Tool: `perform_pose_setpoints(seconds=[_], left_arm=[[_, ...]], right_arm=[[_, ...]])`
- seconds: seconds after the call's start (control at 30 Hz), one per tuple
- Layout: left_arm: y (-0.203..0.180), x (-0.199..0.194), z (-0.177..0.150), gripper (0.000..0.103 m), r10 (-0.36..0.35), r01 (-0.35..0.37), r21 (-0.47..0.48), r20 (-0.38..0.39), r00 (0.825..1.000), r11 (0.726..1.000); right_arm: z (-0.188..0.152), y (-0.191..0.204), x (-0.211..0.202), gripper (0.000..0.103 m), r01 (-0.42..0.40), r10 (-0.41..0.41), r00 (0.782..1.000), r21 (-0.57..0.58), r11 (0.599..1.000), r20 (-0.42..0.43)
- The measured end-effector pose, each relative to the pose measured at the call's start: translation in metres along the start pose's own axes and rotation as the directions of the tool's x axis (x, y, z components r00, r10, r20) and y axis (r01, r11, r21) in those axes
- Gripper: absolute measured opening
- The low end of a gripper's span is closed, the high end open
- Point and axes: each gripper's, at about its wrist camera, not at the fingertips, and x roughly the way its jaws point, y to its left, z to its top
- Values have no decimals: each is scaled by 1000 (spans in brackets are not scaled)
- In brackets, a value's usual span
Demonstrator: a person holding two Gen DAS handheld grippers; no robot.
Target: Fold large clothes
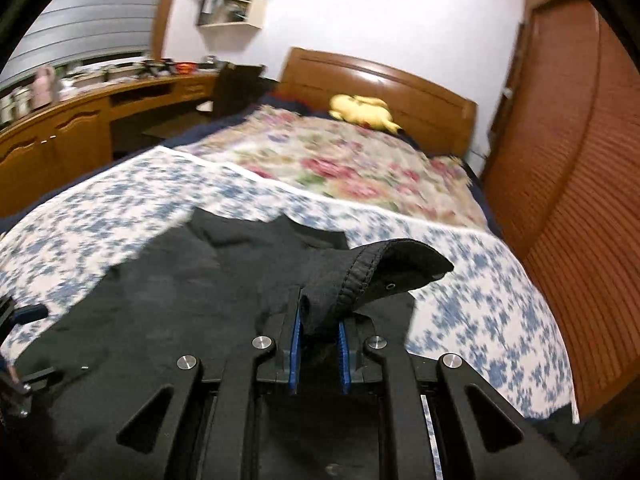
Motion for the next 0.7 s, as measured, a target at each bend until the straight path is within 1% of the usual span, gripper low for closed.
perform_pose_setpoints(seconds=[0.1,0.27,0.37,0.57,0.7], left_arm=[[4,-8,1,79,25,-25,-1,5,1000,1000],[10,-25,6,79,46,-46,-3,25,999,999],[11,-29,9,79,53,-53,-5,34,998,999],[13,-30,13,79,59,-58,-11,34,998,998],[12,-30,15,79,59,-59,-7,36,998,998]], right_arm=[[-6,14,-13,15,-44,44,999,-23,999,10],[-19,34,-29,15,-111,111,994,-54,992,-2],[-21,33,-30,15,-138,137,990,-63,988,-21],[-22,25,-21,15,-162,159,985,-43,986,-71],[-17,31,-18,15,-172,171,983,-8,985,-63]])
